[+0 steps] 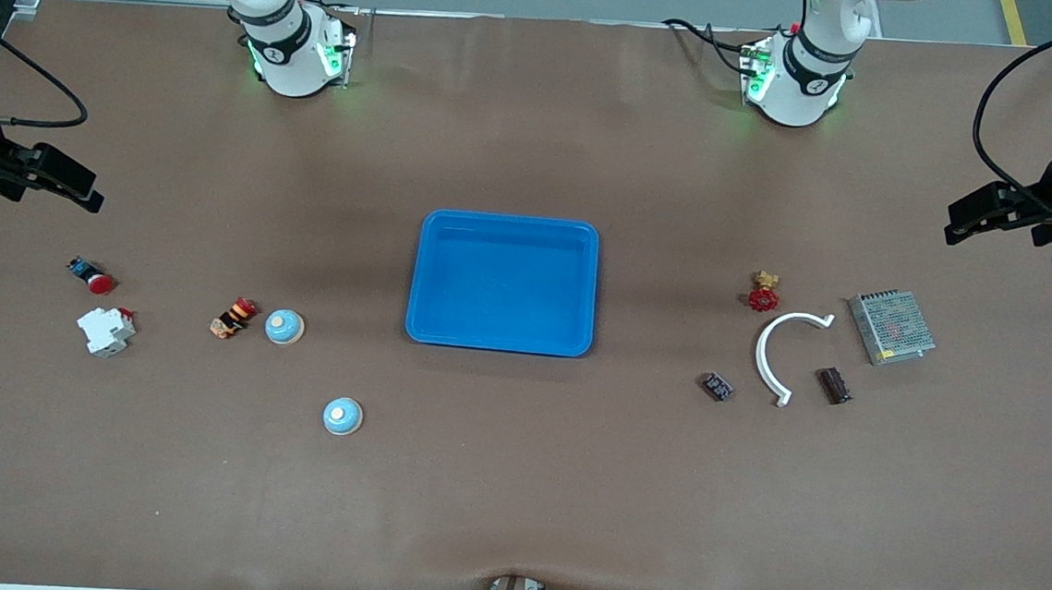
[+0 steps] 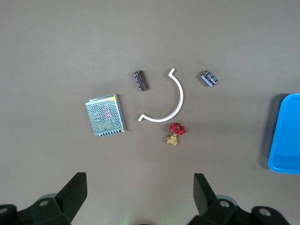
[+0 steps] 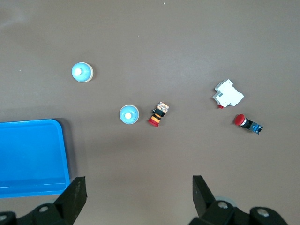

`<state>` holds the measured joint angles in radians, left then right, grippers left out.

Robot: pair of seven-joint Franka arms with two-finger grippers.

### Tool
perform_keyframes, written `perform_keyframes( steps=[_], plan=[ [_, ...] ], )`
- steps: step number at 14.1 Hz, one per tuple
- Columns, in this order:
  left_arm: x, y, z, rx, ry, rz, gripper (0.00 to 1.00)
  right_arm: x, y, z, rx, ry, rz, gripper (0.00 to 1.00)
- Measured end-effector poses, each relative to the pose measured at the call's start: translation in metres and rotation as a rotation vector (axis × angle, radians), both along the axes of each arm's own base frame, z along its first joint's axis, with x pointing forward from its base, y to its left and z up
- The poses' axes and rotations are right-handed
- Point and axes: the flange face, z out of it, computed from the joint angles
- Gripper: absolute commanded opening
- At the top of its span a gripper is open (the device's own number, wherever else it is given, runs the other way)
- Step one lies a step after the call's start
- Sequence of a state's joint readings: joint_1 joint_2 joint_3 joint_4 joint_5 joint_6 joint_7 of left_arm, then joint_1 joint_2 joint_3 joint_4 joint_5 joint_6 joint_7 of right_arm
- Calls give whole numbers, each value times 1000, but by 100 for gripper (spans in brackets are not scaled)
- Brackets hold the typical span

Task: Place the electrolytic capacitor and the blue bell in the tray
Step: 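Reach the left gripper to the capacitor while the right gripper reaches the bell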

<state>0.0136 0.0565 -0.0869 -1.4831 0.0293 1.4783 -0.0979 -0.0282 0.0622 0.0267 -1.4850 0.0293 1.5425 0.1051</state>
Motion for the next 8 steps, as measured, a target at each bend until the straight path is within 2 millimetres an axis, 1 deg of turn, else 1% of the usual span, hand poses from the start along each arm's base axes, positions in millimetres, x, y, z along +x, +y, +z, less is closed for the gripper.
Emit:
perform_keyframes(
  steps=[2, 4, 6, 7, 8],
  plan=[
    [7, -4, -14, 0, 24, 4, 100, 0, 0, -1, 0, 3, 0, 100],
    [12, -10, -28, 5, 48, 50, 100, -1, 1, -11, 0, 23, 2, 100],
    [16, -17, -48, 10, 73, 78, 100, 2, 7, -31, 2, 37, -10, 100],
    [18, -23, -61, 13, 79, 89, 100, 3, 15, -45, 2, 38, -28, 100],
    [20, -32, -78, 17, 79, 107, 100, 5, 29, -61, 2, 37, -48, 100]
  ],
)
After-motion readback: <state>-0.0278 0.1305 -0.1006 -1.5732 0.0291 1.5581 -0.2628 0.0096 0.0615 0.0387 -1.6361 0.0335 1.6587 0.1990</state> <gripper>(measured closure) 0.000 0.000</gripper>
